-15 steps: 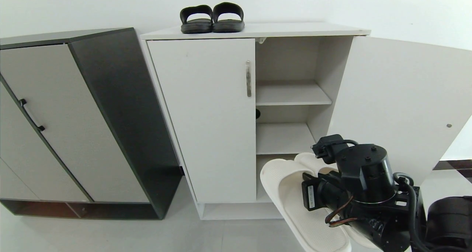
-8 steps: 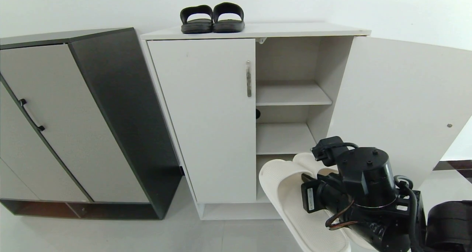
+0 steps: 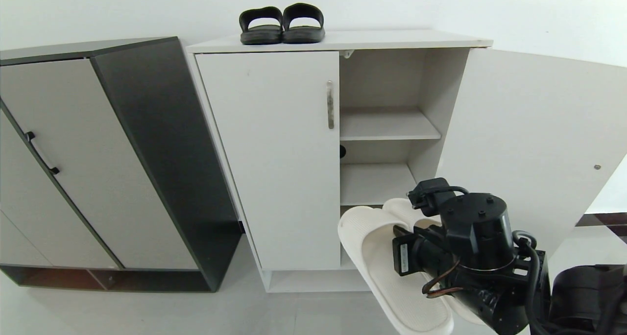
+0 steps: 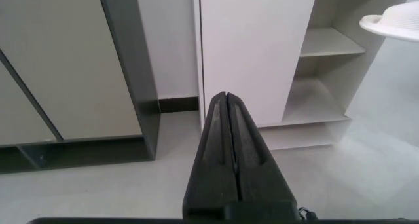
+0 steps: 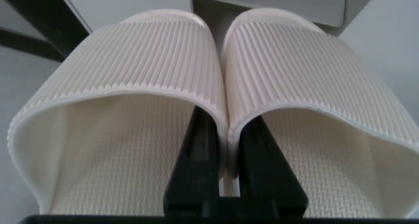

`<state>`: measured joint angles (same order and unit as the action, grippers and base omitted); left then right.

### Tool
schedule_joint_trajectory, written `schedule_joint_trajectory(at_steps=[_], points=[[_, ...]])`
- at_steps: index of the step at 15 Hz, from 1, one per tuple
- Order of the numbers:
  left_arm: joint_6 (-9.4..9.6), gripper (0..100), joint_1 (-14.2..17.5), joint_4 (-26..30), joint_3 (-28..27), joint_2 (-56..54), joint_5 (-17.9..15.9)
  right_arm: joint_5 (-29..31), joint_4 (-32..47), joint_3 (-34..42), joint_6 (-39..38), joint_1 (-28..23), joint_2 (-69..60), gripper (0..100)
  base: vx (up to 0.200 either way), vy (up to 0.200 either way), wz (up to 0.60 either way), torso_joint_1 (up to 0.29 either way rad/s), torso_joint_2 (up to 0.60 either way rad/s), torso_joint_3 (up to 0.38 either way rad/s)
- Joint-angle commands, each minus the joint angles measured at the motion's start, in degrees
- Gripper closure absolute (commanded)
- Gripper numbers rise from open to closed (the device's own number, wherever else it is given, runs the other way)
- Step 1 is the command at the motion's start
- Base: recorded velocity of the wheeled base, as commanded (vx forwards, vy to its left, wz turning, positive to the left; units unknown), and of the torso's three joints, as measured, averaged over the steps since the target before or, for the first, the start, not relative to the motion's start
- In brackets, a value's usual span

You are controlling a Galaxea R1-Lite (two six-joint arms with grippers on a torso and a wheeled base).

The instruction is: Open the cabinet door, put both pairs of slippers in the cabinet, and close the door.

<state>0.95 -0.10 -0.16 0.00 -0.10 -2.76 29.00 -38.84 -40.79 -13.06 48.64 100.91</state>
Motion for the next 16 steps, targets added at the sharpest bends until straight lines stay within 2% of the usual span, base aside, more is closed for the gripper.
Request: schedule_joint_trajectory(at_steps=[1, 4, 12, 16], points=[[0.02, 100, 0.01, -0.02, 0.00, 0.10, 0.03, 0.00, -0.01, -0.78, -0.04, 0.05, 1.04, 100, 0.000, 0.000, 0.00, 0.000, 0.00, 0.000], [0.02, 100, 0.01, -0.02, 0.00, 0.10, 0.03, 0.27, 0.08, -2.19, -0.04, 0.67, 1.83, 100, 0.000, 0.000, 0.00, 0.000, 0.00, 0.000], [0.10, 100, 0.01, -0.02, 0.00, 0.10, 0.03, 0.62, -0.01, -3.60, -0.83, 1.63, 5.26, 100, 0.000, -0.200, 0.00, 0.008, 0.00, 0.004], [0.02, 100, 0.01, -0.02, 0.00, 0.10, 0.03, 0.62, -1.68, -6.50, -0.74, 1.72, 9.74, 100, 0.000, 0.000, 0.00, 0.000, 0.00, 0.000]])
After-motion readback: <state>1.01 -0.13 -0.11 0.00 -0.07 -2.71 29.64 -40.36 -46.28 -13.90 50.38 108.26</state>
